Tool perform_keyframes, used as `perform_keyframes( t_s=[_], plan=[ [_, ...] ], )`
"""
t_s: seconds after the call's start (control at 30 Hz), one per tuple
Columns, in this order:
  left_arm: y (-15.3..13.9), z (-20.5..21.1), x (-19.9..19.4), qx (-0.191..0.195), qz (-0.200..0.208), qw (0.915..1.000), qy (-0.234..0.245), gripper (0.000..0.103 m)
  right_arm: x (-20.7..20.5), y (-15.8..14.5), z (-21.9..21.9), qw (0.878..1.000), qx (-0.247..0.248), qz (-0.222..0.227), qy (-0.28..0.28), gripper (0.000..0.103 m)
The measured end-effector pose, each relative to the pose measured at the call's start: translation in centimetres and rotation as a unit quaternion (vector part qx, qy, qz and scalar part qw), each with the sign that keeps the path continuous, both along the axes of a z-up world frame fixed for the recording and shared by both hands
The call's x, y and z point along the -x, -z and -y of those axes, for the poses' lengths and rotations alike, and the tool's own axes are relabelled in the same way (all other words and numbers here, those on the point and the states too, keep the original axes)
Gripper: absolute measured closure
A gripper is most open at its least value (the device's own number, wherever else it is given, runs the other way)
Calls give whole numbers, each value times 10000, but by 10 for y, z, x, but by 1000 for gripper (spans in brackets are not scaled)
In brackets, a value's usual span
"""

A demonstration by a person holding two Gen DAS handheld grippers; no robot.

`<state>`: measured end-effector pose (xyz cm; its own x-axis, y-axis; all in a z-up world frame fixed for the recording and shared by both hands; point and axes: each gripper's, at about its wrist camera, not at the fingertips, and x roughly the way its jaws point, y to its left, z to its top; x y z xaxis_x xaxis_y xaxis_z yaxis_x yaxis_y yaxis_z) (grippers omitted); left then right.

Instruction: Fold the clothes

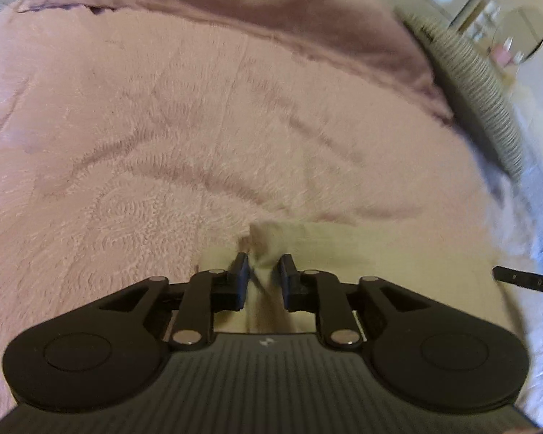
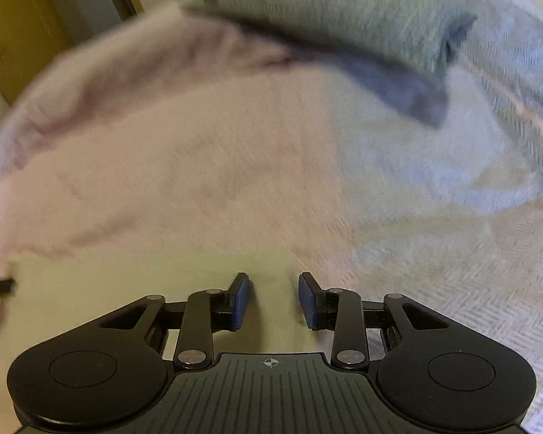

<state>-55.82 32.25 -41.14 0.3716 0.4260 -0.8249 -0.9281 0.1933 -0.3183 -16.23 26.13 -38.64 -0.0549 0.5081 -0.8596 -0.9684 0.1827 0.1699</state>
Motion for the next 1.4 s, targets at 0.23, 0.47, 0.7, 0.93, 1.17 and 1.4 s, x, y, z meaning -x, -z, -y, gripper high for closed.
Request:
perform_keyframes(
  t_s=[0.23,0.47,0.7,0.93,1.17,1.4],
  plan=[
    [-33,6,-2,-440,-349,9983,-167,86,-8,-35,21,9971,-327,375,567,69],
    [-59,70,-27,-226,-432,9988,31,86,47,-69,67,9983,-553,186,-76,69],
    [-42,104,-55,164,-921,9950,-344,84,69,-40,70,9986,237,254,-407,69],
    [-98,124,-72,70,-1540,9868,-490,76,71,-85,90,9991,280,123,-308,69],
    [-144,156,-75,217,-1736,9838,-387,72,82,-116,122,9984,555,-66,-49,64],
    [-167,184,-66,155,-1935,9810,60,70,104,-146,153,9963,810,-186,205,54]
  ],
)
